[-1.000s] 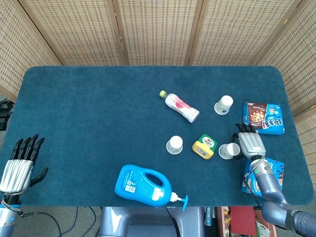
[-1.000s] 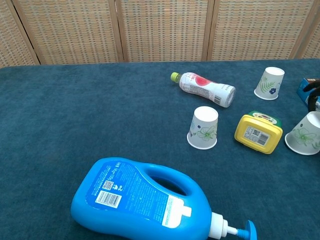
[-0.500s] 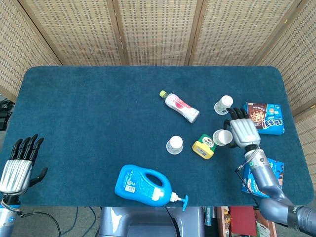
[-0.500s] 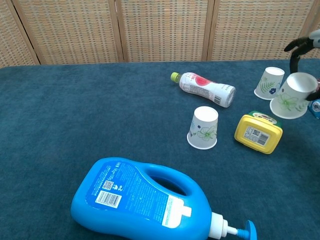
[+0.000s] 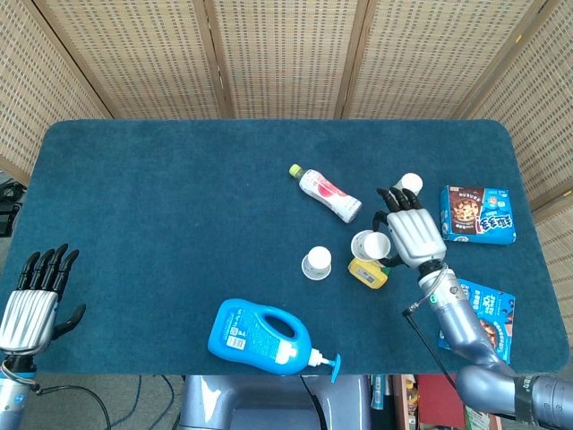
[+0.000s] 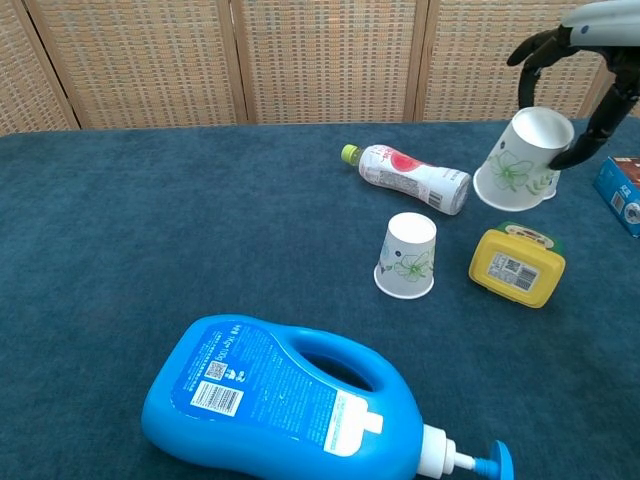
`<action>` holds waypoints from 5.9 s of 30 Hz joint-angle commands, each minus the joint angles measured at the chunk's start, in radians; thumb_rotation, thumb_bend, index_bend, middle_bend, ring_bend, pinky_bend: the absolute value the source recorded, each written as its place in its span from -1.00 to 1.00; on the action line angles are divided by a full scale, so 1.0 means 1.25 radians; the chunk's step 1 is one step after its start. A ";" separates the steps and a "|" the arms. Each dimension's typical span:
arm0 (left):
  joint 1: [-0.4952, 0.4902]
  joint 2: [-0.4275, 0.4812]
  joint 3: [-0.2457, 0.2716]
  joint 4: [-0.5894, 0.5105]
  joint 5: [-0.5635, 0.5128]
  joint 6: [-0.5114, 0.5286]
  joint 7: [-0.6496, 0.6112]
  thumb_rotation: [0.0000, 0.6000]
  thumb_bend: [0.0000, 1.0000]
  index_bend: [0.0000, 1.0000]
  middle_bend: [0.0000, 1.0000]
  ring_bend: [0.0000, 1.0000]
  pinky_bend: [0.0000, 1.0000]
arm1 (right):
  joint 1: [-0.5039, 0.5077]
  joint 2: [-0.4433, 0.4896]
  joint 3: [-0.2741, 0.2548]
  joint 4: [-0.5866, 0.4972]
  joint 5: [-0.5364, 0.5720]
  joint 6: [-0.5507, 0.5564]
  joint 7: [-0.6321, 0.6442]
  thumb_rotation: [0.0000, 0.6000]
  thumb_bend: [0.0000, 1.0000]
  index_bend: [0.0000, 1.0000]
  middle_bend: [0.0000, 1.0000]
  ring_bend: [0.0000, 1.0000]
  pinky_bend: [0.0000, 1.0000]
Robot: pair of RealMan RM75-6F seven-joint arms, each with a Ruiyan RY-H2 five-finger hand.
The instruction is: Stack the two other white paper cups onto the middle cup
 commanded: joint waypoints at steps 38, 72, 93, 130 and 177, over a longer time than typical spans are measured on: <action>-0.004 0.002 0.007 -0.001 0.012 -0.009 -0.016 1.00 -0.37 -1.00 -1.00 -1.00 -1.00 | 0.135 -0.203 -0.016 0.094 0.109 0.014 -0.064 1.00 -0.67 0.03 -0.67 -1.00 -0.79; -0.010 -0.007 0.000 0.011 -0.006 -0.022 -0.011 1.00 -0.37 -1.00 -1.00 -1.00 -1.00 | 0.162 -0.165 -0.034 0.282 0.166 -0.055 -0.063 1.00 -0.68 -0.51 -0.97 -1.00 -0.79; -0.016 -0.022 -0.014 0.033 -0.034 -0.031 -0.005 1.00 -0.37 -1.00 -1.00 -1.00 -1.00 | 0.194 -0.350 -0.035 0.815 0.171 -0.299 0.054 1.00 -0.69 -0.51 -0.96 -1.00 -0.79; -0.025 -0.032 -0.002 0.032 -0.019 -0.039 0.012 1.00 -0.37 -1.00 -1.00 -1.00 -1.00 | 0.221 -0.510 0.004 1.200 0.054 -0.443 0.109 1.00 -0.68 -0.34 -0.88 -1.00 -0.79; -0.038 -0.021 0.009 0.037 -0.014 -0.068 -0.050 1.00 -0.37 -1.00 -1.00 -1.00 -1.00 | 0.063 -0.026 0.009 0.254 -0.059 -0.011 -0.132 1.00 -0.69 0.03 -0.67 -1.00 -0.79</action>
